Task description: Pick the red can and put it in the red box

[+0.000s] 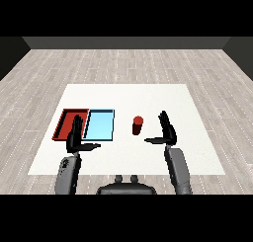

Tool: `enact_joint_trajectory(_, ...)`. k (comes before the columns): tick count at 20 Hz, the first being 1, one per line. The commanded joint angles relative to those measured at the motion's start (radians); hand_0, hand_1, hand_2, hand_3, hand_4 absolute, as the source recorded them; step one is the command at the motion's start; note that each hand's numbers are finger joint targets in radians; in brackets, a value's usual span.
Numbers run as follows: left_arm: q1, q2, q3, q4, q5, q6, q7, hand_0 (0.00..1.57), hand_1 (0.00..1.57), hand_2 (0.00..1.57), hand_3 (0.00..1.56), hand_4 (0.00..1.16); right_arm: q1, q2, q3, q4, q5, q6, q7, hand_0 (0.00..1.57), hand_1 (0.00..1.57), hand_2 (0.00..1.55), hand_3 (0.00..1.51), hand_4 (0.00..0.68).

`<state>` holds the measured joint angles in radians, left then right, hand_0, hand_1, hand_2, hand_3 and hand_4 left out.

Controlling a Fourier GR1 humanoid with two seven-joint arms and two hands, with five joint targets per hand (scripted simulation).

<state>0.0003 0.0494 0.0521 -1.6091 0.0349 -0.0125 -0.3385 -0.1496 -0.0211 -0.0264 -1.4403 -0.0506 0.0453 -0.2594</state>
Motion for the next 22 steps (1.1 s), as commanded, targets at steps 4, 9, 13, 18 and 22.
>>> enact_joint_trajectory(4,0.026,-0.015,-0.014,0.011,-0.002,-0.011,-0.048,0.0,0.0,0.0,0.0,0.0,0.047,0.002,-0.004,-0.037,-0.022,0.006,-0.016,0.0,0.0,0.0,0.0,0.0)
enact_joint_trajectory(9,0.025,-0.003,-0.006,-0.001,-0.015,-0.004,-0.049,0.0,0.0,0.0,0.0,0.0,-0.048,0.016,-0.002,0.072,-0.007,-0.034,-0.018,0.0,0.0,0.0,0.0,0.0)
enact_joint_trajectory(13,0.02,0.016,0.026,-0.015,0.023,-0.024,-0.03,0.0,0.0,0.0,0.0,0.0,-0.11,0.01,-0.035,0.206,-0.018,-0.018,-0.093,0.0,0.0,0.0,0.0,0.0)
enact_joint_trajectory(18,0.012,0.007,0.021,0.022,0.023,-0.03,-0.04,0.0,0.0,0.0,0.0,0.0,-0.017,0.02,0.014,0.164,-0.034,-0.007,-0.131,0.0,0.0,0.0,0.0,0.0)
enact_joint_trajectory(22,0.017,-0.013,0.001,0.002,0.005,-0.002,-0.024,0.0,0.0,0.0,0.0,0.0,-0.141,0.02,-0.002,0.25,-0.061,-0.035,-0.09,0.0,0.0,0.0,0.0,0.0)
